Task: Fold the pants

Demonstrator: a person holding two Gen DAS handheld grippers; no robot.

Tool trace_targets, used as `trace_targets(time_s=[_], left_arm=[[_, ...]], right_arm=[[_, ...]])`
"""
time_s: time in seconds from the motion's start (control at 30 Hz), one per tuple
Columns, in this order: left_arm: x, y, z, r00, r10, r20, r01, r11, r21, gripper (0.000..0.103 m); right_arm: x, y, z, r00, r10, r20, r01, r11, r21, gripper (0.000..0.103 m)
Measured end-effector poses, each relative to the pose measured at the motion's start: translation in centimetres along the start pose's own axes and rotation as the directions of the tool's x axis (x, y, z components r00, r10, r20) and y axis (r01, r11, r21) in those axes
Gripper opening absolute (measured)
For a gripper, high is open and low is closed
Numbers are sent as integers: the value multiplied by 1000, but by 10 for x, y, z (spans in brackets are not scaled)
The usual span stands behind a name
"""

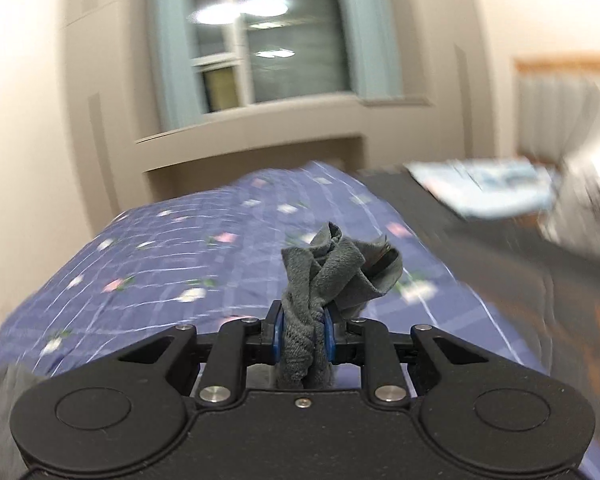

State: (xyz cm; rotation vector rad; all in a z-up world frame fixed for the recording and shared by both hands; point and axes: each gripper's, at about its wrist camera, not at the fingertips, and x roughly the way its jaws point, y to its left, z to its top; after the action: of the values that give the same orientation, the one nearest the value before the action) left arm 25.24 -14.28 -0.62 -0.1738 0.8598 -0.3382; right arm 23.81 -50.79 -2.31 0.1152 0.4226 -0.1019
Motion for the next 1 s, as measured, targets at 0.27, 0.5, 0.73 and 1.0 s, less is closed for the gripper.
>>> trace_targets(time_s=[0.27, 0.5, 0.73, 1.0], left_arm=[[-35, 9, 7, 988, -133, 81, 139, 987, -82, 102], [-12, 9, 2, 978, -204, 29, 206, 967, -151, 102], [34, 1, 0, 970, -238, -52, 219, 946, -241, 102], [74, -18, -6, 945, -300, -132, 250, 920, -301, 102]], right_arm=[[-23, 104, -17, 991, 129, -44, -136, 917, -375, 20], [-14, 162, -76, 962, 171, -214, -262, 798, -542, 16], [0, 173, -105, 938, 185, -295, -324, 769, -550, 21], [-30, 147, -94, 901, 315, -299, -424, 786, -450, 71]])
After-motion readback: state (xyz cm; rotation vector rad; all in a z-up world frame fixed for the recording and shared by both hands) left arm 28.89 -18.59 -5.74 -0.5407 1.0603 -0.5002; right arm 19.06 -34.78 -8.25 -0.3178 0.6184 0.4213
